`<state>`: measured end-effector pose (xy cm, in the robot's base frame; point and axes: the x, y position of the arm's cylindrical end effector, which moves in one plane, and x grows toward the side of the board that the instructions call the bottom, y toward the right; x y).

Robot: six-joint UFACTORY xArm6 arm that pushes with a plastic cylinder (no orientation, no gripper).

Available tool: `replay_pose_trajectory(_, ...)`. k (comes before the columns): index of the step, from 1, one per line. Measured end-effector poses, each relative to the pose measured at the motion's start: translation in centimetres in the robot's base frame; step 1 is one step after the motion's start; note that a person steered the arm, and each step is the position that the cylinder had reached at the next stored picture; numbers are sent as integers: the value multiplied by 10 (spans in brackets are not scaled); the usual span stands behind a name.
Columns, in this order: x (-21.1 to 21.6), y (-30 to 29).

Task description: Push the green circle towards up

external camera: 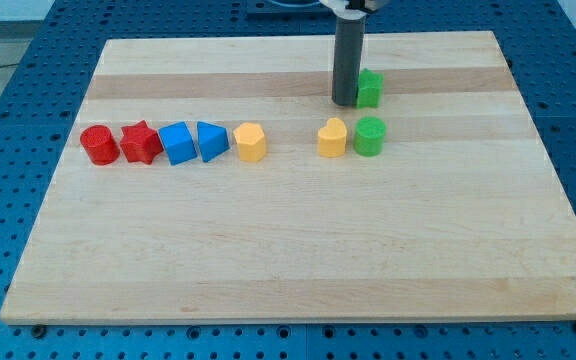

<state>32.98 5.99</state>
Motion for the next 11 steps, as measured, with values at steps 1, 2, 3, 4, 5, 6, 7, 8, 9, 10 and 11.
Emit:
replay_pose_trajectory(1,15,6)
replay_pose_trajectory(2,24,36)
replay_pose_trajectory(3,26,95)
replay_pose_trajectory(4,67,109)
replay_pose_trajectory(5,120,85)
replay_pose_trajectory(6,129,48)
replay_pose_trajectory(7,108,32)
replay_pose_trajectory(8,89,29)
replay_pose_trajectory(9,73,29)
replay_pose_trajectory(10,67,27)
replay_pose_trajectory(11,66,11)
